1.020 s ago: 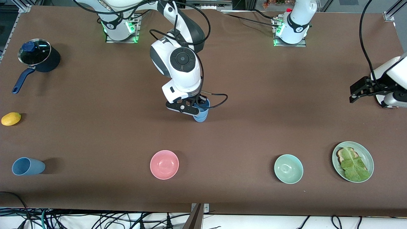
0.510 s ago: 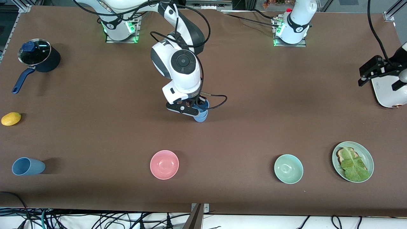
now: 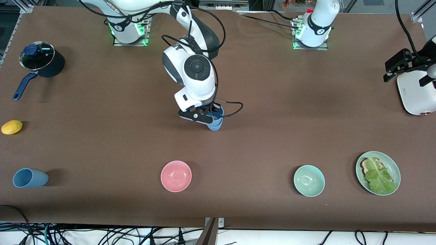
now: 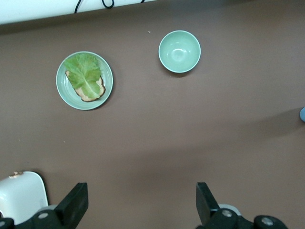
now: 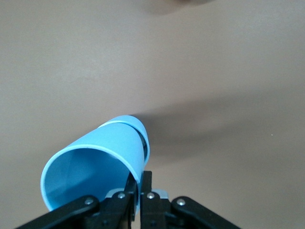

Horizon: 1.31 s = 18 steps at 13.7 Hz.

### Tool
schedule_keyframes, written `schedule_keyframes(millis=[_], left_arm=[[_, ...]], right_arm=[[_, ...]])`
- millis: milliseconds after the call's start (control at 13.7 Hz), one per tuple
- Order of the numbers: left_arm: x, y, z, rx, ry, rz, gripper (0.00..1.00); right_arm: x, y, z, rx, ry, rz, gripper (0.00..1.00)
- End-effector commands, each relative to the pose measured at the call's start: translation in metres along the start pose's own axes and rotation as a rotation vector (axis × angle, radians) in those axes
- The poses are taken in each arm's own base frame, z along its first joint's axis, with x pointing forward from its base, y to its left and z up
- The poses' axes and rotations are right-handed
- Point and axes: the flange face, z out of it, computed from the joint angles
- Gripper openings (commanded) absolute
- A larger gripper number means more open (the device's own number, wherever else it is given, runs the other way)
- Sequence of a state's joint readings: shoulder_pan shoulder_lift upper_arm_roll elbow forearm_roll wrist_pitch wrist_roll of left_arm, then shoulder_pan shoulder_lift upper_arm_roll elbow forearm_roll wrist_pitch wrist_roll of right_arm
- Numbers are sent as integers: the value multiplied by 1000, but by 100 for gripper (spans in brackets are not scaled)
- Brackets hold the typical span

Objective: Stack blue cups with both arms

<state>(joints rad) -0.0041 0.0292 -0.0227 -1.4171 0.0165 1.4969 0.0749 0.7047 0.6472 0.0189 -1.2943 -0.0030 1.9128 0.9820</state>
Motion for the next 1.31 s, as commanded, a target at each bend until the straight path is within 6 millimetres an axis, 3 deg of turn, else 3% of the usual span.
schedule_keyframes(millis=[0,146,292,583,802,875,1239], left_arm=[[-11,9,-3,-26,-19,-70,100],[-10,14,-2,-27,-20,-60,100],[-10,13,-1,-27,-22,-53,100],[-9,14,2,-29,-29,-49,100],[-6,14,7,-29,-36,-44,100],[-3,14,10,-33,-34,-44,100],[2,6,14,-78,-24,-63,100]], right_arm=[[-3,-2,-3,6,9,12,50],[-1,-1,-6,11,13,8,61],[6,4,-14,11,18,7,63],[52,45,-41,5,23,-21,82],[87,90,-68,-23,1,-90,91],[99,108,-77,-25,-2,-116,99],[131,198,-135,-52,-23,-244,100]])
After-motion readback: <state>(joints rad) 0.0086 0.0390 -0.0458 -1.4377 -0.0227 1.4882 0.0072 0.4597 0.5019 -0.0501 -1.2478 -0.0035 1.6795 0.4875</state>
